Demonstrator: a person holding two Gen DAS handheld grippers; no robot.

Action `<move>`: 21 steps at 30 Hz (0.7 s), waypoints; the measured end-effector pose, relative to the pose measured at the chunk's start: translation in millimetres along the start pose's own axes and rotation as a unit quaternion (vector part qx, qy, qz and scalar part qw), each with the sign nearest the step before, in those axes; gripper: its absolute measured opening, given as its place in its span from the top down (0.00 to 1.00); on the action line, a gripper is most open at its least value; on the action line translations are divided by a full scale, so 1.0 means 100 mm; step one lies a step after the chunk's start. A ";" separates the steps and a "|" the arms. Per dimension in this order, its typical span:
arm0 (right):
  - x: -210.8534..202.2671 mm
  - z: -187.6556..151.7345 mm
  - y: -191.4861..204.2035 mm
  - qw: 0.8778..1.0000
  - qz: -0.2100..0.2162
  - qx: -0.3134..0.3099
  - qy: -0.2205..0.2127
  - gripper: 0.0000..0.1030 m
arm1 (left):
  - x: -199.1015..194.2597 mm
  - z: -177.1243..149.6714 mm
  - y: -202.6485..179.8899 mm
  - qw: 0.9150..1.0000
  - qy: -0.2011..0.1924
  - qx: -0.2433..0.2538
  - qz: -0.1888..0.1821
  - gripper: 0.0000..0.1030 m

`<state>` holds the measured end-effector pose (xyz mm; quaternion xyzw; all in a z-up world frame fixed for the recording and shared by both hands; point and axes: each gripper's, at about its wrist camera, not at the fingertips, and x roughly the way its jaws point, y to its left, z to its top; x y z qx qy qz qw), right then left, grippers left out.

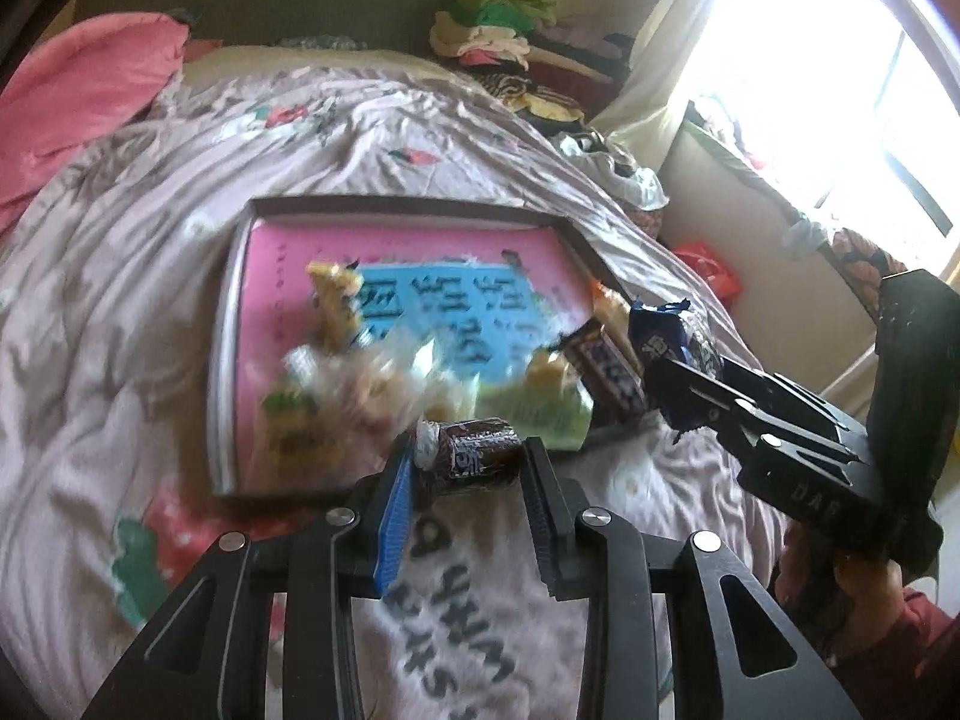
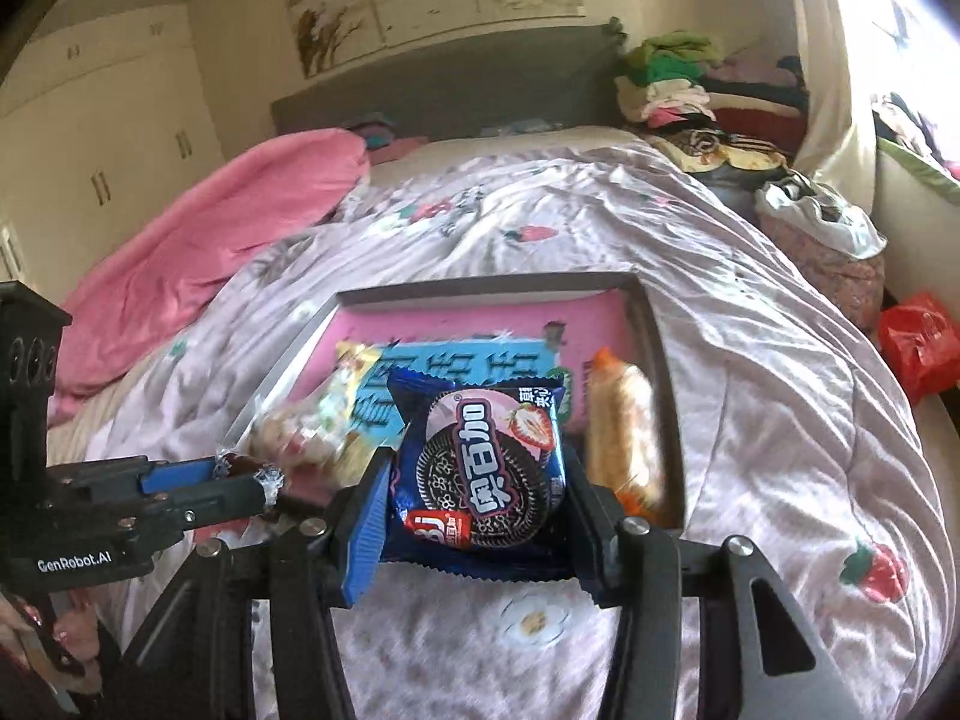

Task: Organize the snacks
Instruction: 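Carry and release the brown chocolate in the tray while right tool drops the cookie packet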

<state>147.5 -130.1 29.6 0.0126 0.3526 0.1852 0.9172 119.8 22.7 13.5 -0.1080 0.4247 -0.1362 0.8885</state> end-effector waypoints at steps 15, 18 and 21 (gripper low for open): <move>0.25 0.11 -0.19 0.999 -0.034 0.012 0.019 0.50 | 0.47 0.18 -0.23 1.000 0.019 0.020 0.011 0.65; 0.28 0.12 -0.21 0.999 -0.037 0.014 0.022 0.50 | 0.51 0.18 -0.20 1.000 0.021 0.018 0.010 0.65; 0.31 0.11 -0.21 0.999 -0.037 0.017 0.026 0.50 | 0.53 0.18 -0.18 1.000 0.021 0.018 0.012 0.65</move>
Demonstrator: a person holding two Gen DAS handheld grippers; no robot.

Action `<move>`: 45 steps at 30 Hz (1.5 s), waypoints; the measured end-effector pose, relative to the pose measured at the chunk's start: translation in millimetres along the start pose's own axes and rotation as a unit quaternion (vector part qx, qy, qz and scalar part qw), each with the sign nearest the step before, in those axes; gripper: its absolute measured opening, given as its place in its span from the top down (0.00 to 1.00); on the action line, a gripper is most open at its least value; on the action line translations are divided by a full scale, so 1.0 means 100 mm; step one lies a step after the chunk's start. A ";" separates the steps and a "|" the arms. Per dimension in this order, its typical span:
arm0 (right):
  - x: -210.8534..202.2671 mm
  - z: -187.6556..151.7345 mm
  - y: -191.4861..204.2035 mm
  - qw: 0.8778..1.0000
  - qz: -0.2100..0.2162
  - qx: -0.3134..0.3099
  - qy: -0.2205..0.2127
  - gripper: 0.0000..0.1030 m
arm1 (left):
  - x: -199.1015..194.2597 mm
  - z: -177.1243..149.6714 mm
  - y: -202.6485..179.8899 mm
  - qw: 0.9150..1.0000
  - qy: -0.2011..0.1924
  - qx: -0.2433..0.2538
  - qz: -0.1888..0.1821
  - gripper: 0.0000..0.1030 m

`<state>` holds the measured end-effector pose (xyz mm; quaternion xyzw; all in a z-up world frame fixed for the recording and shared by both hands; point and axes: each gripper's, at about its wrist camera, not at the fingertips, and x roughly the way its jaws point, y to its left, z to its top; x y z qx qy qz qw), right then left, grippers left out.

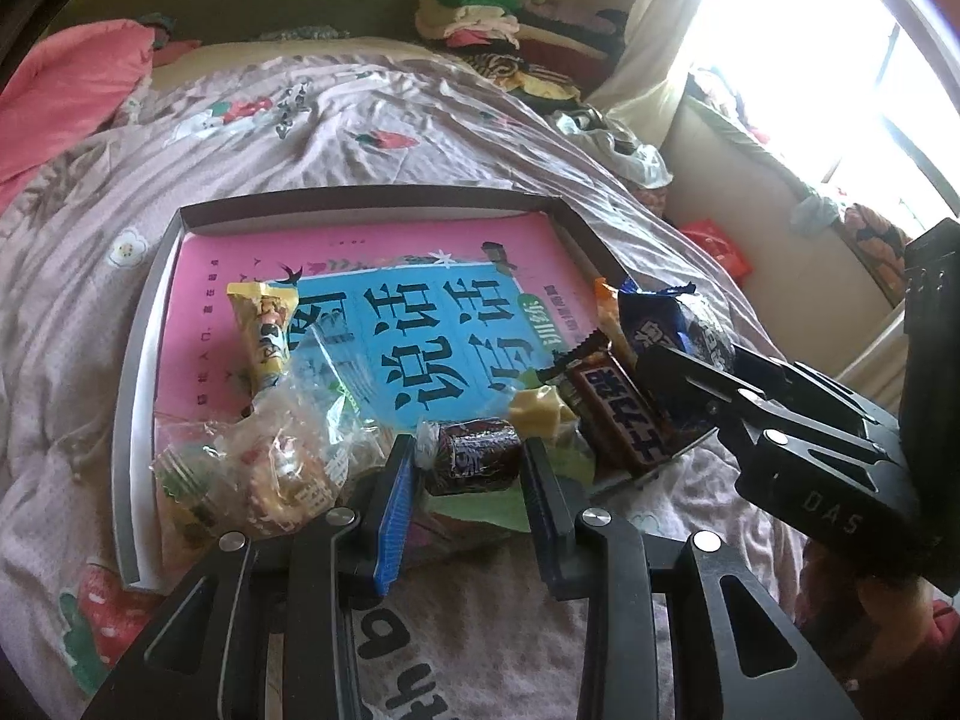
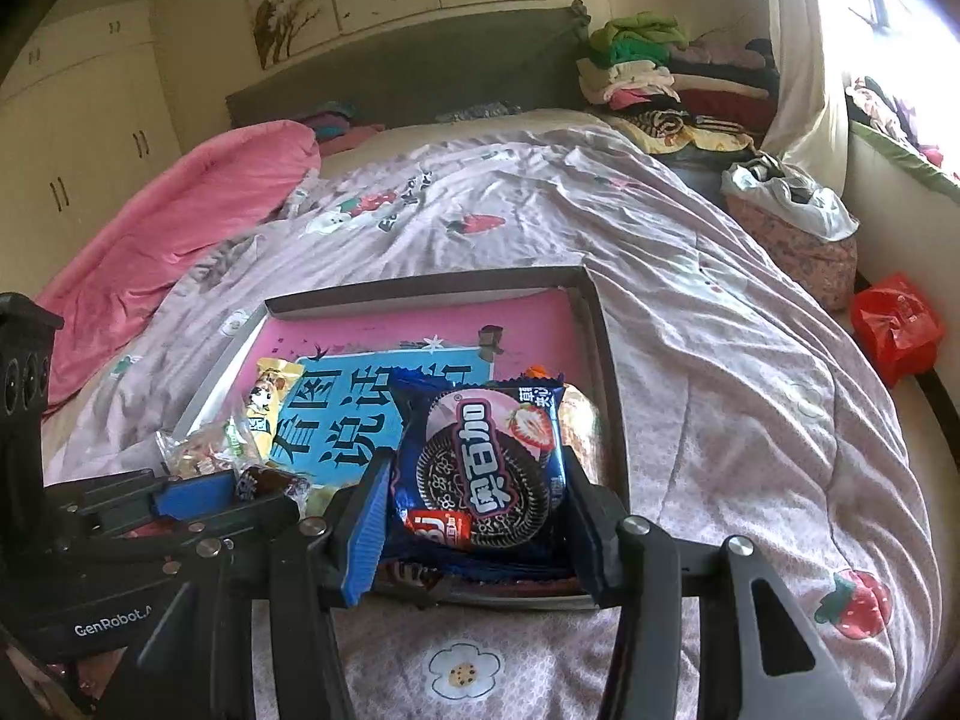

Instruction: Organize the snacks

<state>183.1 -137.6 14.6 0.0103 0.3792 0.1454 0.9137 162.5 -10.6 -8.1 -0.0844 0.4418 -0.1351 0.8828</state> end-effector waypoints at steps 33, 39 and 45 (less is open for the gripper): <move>-0.10 0.01 0.08 1.000 -0.017 -0.006 -0.009 0.42 | -0.01 0.02 0.01 1.000 -0.013 -0.003 -0.008 0.49; -0.25 0.04 0.08 0.999 -0.022 -0.003 -0.032 0.38 | -0.15 0.05 -0.01 1.000 -0.026 -0.004 -0.012 0.36; -0.60 0.07 0.11 0.997 -0.029 -0.003 -0.078 0.18 | -0.50 0.05 -0.08 0.998 -0.066 -0.002 0.008 0.26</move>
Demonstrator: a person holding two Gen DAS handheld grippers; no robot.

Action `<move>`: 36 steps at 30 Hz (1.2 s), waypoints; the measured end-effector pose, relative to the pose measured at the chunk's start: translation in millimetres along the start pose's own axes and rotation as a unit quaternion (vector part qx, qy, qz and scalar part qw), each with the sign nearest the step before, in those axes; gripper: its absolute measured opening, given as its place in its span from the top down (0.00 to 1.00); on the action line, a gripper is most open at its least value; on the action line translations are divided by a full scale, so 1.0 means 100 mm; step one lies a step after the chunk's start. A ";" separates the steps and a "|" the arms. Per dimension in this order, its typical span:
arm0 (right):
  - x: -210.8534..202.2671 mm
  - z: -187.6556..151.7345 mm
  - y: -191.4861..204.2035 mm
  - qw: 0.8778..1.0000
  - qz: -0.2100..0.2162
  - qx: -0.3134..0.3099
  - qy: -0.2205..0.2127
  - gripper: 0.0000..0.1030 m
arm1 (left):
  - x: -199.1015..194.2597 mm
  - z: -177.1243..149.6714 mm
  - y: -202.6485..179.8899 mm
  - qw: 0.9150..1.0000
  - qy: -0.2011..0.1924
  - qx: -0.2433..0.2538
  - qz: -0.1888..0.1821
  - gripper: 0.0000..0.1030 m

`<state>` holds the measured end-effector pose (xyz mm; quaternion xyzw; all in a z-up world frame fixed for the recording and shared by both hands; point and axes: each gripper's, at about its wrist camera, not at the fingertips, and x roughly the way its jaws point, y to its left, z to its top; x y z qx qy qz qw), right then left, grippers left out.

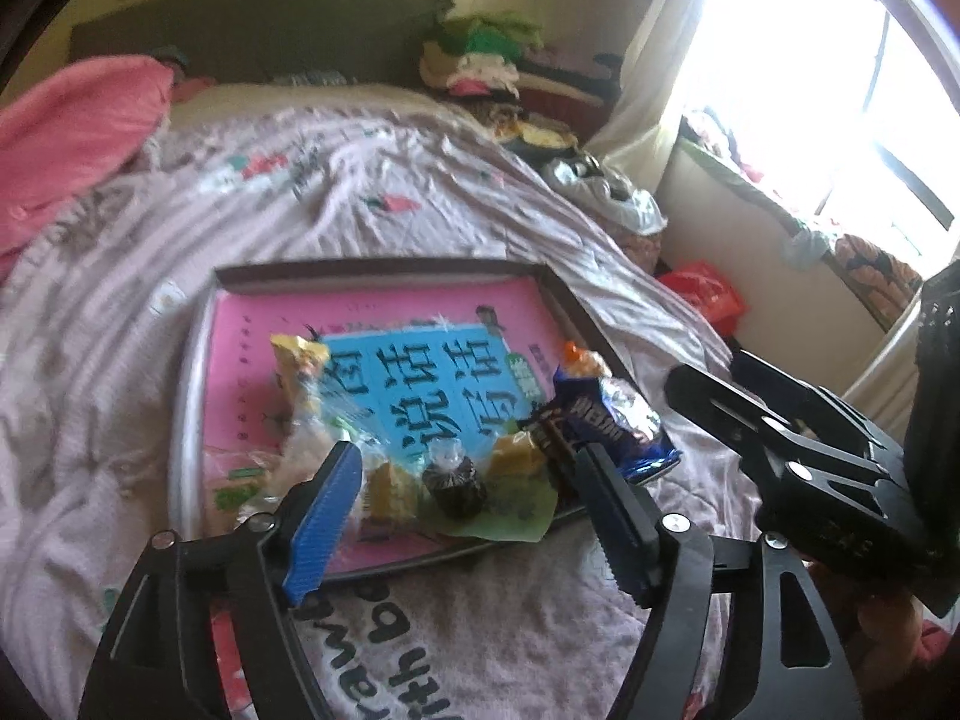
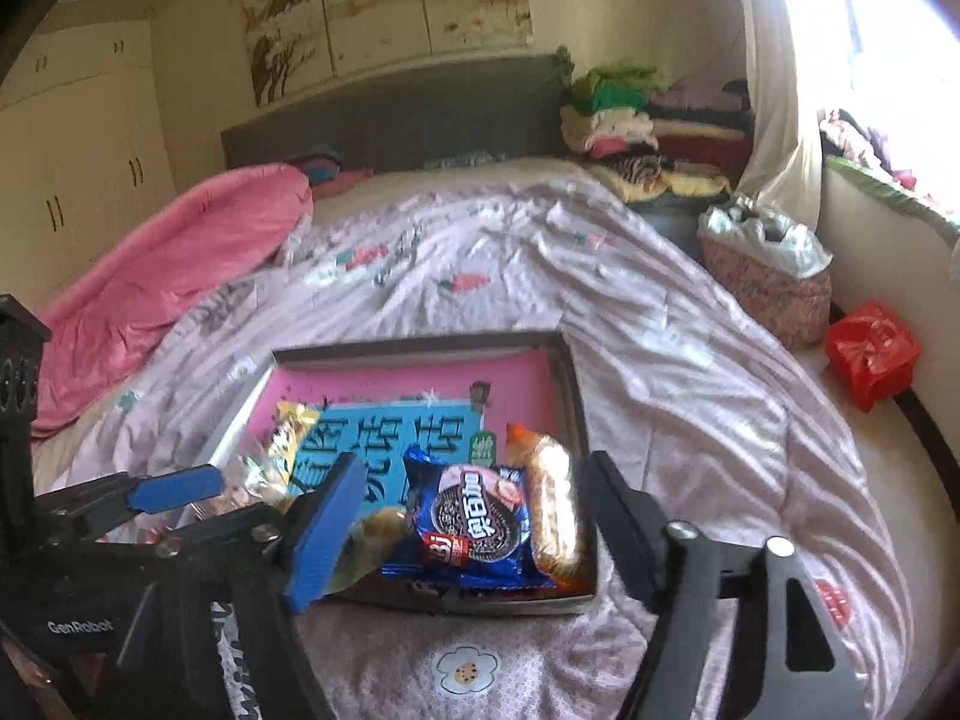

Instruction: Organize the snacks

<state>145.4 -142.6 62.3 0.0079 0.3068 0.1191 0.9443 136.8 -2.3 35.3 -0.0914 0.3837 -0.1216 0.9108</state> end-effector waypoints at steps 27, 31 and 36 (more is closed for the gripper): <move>-0.55 -0.99 0.21 0.996 0.027 -0.003 0.082 0.05 | -0.52 -1.03 -0.02 0.994 0.050 -0.054 0.082 0.24; -0.55 -0.99 0.19 0.996 0.027 0.001 0.080 0.05 | -0.54 -1.04 -0.02 0.994 0.047 -0.055 0.087 0.24; -0.55 -1.01 0.18 0.996 0.028 0.003 0.082 0.05 | -0.56 -1.03 -0.01 0.993 0.044 -0.056 0.090 0.24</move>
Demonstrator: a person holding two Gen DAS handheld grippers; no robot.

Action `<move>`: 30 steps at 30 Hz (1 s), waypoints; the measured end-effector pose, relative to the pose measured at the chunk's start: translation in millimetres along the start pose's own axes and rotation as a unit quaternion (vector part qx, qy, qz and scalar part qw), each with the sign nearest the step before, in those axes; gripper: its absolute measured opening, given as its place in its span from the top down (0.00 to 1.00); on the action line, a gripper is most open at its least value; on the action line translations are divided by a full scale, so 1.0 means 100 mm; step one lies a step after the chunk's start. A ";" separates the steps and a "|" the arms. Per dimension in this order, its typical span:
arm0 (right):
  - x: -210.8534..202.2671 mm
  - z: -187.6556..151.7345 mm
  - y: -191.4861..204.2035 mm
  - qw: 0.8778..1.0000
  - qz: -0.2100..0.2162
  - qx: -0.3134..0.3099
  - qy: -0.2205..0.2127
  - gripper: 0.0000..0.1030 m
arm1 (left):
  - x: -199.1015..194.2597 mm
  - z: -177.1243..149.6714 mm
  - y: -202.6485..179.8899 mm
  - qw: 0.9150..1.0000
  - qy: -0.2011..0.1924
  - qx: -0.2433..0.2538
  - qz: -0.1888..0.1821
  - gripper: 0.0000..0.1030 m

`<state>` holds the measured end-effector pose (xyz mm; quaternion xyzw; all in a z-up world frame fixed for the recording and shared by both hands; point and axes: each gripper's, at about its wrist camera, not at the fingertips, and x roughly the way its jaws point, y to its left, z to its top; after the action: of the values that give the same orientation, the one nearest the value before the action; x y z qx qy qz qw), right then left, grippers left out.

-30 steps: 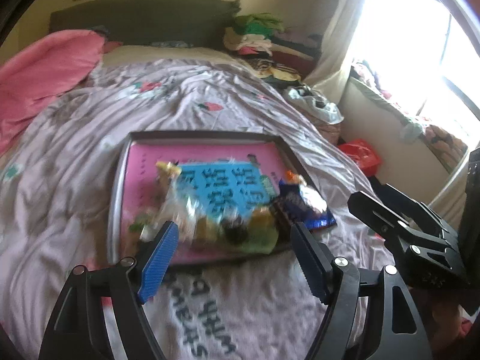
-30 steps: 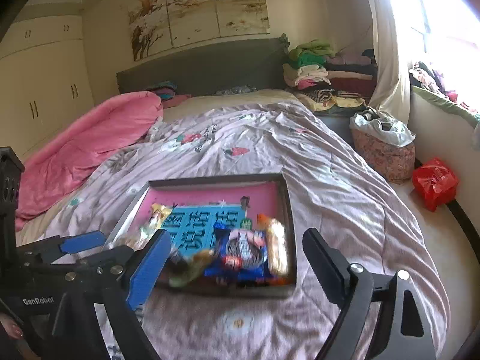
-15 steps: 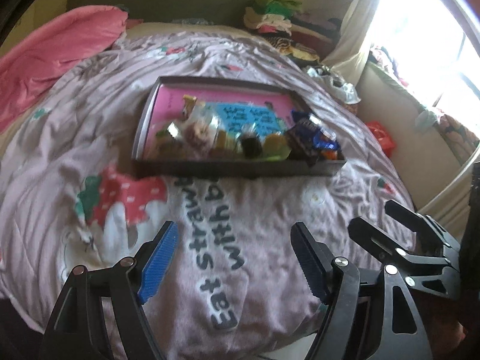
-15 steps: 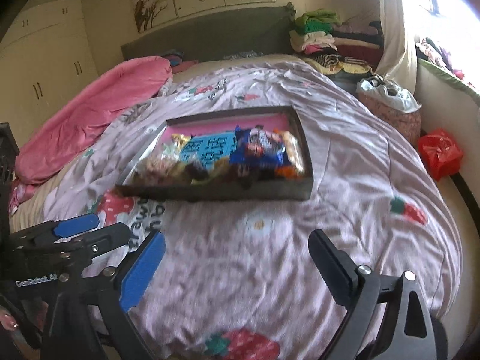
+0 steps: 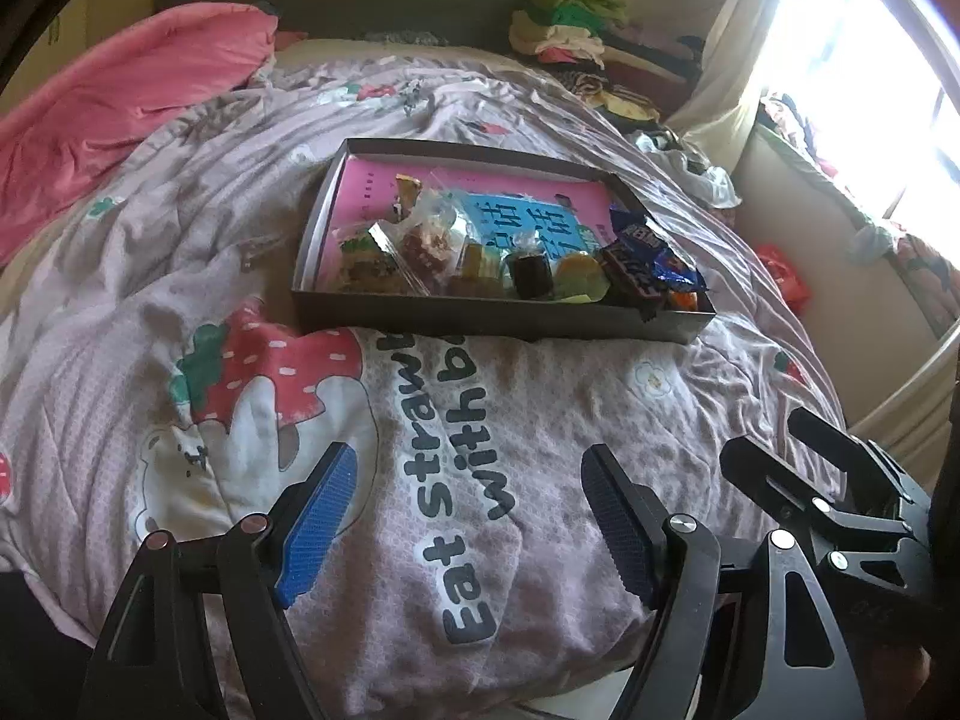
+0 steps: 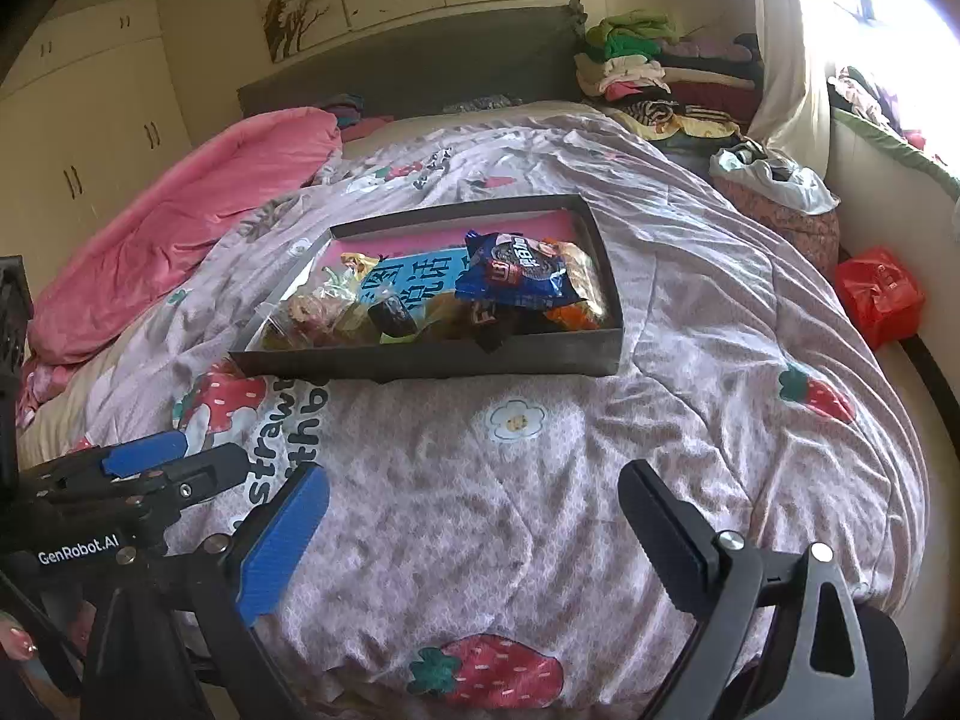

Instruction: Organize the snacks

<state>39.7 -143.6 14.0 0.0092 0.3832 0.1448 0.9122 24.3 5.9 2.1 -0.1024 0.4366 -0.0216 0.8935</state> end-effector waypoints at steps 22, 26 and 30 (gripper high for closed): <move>-0.02 0.01 -0.01 1.000 0.003 0.006 -0.013 0.05 | -0.02 0.02 0.01 1.000 -0.005 0.004 0.008 0.24; -0.04 0.01 -0.02 1.000 0.003 0.009 -0.016 0.05 | -0.02 0.02 0.01 1.000 -0.004 0.004 0.008 0.24; -0.03 0.01 -0.01 1.000 0.002 0.008 -0.015 0.05 | -0.02 0.02 0.00 1.000 -0.005 0.005 0.011 0.24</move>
<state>38.4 -145.5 16.6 0.0198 0.3711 0.1434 0.9173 24.4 6.2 4.7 -0.0931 0.4334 -0.0137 0.8963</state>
